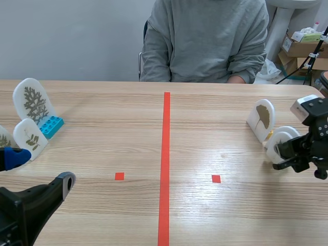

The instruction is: Do the leaf sorting experiment

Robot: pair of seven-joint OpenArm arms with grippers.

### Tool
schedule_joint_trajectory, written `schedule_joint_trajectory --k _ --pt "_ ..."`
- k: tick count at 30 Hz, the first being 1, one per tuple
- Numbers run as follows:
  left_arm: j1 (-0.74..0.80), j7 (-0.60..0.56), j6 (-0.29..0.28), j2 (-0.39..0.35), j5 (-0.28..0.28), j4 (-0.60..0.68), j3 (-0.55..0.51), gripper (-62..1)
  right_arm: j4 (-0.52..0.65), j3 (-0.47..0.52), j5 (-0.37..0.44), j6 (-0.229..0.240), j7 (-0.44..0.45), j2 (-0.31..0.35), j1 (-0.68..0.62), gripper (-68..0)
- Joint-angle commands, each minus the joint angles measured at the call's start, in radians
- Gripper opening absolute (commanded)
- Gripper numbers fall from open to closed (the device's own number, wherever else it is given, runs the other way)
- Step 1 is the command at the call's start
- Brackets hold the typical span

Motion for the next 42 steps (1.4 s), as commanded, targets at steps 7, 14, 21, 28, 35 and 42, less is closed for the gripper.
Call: schedule_joint_trajectory --k 7,14,21,28,35,42 --pt "-0.003 -0.014 -0.002 0.0 -0.013 0.003 0.001 -5.0 -0.019 0.126 -0.019 0.039 0.024 0.047 0.02 -65.8" --pt "-0.003 -0.013 -0.002 0.0 -0.014 0.003 0.001 -5.0 -0.035 0.131 -0.019 0.038 0.034 0.056 0.019 -61.4" --pt "-0.003 -0.013 -0.002 0.0 -0.014 0.003 0.001 -5.0 -0.035 0.131 -0.019 0.037 0.042 0.056 0.019 -49.4" --pt "-0.003 -0.013 -0.002 0.0 -0.014 0.003 0.001 -5.0 -0.035 0.131 -0.019 0.037 0.049 0.057 0.019 -29.5" --pt "-0.003 -0.012 -0.002 0.0 -0.013 0.003 0.001 -5.0 -0.034 0.132 -0.006 0.043 0.033 0.06 0.014 -12.8" --pt "-0.003 -0.01 -0.002 0.0 -0.013 0.003 0.001 -5.0 0.08 0.183 0.095 0.148 0.048 0.073 -0.114 -12.4"
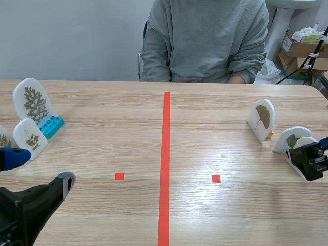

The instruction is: Do the leaf sorting experiment

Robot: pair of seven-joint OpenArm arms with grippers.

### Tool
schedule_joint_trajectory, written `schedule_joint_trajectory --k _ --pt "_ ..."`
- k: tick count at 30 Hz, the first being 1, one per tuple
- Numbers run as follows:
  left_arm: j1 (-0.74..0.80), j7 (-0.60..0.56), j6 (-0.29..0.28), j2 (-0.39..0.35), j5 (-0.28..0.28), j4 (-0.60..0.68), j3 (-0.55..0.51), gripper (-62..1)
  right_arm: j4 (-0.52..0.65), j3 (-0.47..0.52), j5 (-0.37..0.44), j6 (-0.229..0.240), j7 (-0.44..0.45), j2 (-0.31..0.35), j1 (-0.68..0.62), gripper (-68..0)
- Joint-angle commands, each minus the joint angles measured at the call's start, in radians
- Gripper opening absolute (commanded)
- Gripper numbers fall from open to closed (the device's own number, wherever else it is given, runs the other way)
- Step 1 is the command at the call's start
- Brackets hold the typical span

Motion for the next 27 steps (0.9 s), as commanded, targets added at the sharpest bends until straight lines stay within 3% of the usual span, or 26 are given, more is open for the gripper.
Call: schedule_joint_trajectory --k 1,4,8,11,16,27 --pt "-0.003 -0.01 -0.002 0.0 -0.013 0.003 0.001 -5.0 0.086 0.047 0.024 0.026 0.04 0.027 -0.064 -12.4" --pt "-0.003 -0.013 -0.002 0.0 -0.01 0.003 0.001 -5.0 0.195 0.077 0.051 0.072 0.098 0.027 -0.169 -12.4" --pt "-0.005 -0.015 -0.002 0.0 0.0 0.003 0.001 -5.0 0.338 0.083 0.074 0.072 0.125 0.027 -0.29 -12.4" --pt "-0.019 -0.014 -0.002 0.0 0.043 0.002 0.001 -5.0 0.447 0.083 0.105 0.072 0.133 0.026 -0.367 -12.4" --pt "-0.035 -0.018 -0.002 0.0 0.046 0.002 0.001 -5.0 0.602 0.083 0.171 0.072 0.13 0.021 -0.463 -12.4" --pt "-0.04 -0.021 -0.002 0.0 0.034 0.002 0.001 -5.0 0.72 0.076 0.21 0.072 0.035 -0.047 -0.529 -12.4"
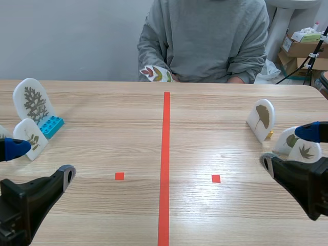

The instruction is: Do the leaf sorting experiment

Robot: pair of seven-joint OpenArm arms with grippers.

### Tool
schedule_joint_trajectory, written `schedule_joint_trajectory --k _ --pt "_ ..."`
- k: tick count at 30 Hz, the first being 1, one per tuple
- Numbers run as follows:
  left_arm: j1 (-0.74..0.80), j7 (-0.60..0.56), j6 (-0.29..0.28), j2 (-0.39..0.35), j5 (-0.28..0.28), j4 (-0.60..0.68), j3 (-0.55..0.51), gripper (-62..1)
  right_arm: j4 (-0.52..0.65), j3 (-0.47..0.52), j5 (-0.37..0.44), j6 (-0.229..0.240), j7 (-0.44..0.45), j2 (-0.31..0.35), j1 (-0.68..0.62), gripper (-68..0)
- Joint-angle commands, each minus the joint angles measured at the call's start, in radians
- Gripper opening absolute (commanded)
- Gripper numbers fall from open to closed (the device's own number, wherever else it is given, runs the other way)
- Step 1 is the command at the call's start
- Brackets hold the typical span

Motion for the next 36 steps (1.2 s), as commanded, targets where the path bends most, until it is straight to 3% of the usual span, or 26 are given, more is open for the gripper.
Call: schedule_joint_trajectory --k 1,6,36 --pt "0.0 -0.014 -0.003 0.0 -0.019 0.004 0.001 -5.0 0.002 -0.001 0.014 0.007 0.01 0.005 -0.002 -12.4" --pt "0.0 -0.01 -0.003 0.0 -0.022 0.004 0.001 -5.0 0.002 -0.001 0.061 0.007 -0.014 0.0 -0.002 -12.4" --pt "0.0 -0.006 -0.002 0.0 -0.021 0.004 0.001 -5.0 0.002 -0.001 0.06 0.007 -0.012 0.0 0.002 -12.4"
